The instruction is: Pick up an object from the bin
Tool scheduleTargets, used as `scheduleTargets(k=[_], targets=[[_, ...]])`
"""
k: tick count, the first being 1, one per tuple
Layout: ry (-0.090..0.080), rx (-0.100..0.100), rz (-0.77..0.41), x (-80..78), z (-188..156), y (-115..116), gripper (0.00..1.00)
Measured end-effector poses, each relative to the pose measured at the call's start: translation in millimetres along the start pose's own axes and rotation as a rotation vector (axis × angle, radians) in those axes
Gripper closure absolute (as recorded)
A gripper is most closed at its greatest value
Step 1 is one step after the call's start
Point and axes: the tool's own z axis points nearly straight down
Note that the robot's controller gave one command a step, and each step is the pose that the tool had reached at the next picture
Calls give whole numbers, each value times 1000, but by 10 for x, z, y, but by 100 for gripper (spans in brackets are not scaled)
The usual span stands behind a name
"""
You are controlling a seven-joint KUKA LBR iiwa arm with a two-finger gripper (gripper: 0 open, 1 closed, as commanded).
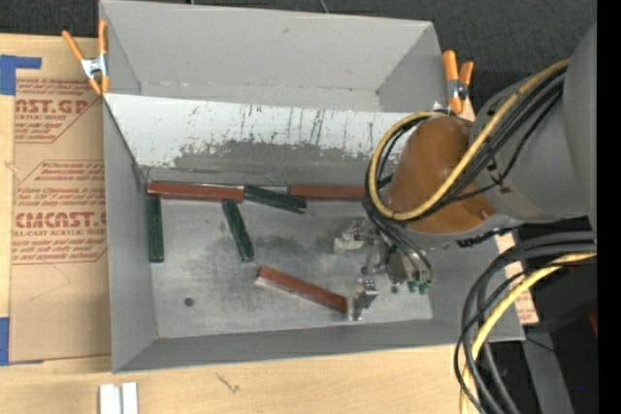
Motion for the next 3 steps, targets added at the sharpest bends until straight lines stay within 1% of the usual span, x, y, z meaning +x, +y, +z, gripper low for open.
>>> scheduleTargets(k=[1, 2, 3], targets=[[-15, 3, -53, -46, 136, 244, 100], [-15, 3, -53, -46, 136, 244, 100], [-1, 1, -58, -160, -1502, 247, 100]])
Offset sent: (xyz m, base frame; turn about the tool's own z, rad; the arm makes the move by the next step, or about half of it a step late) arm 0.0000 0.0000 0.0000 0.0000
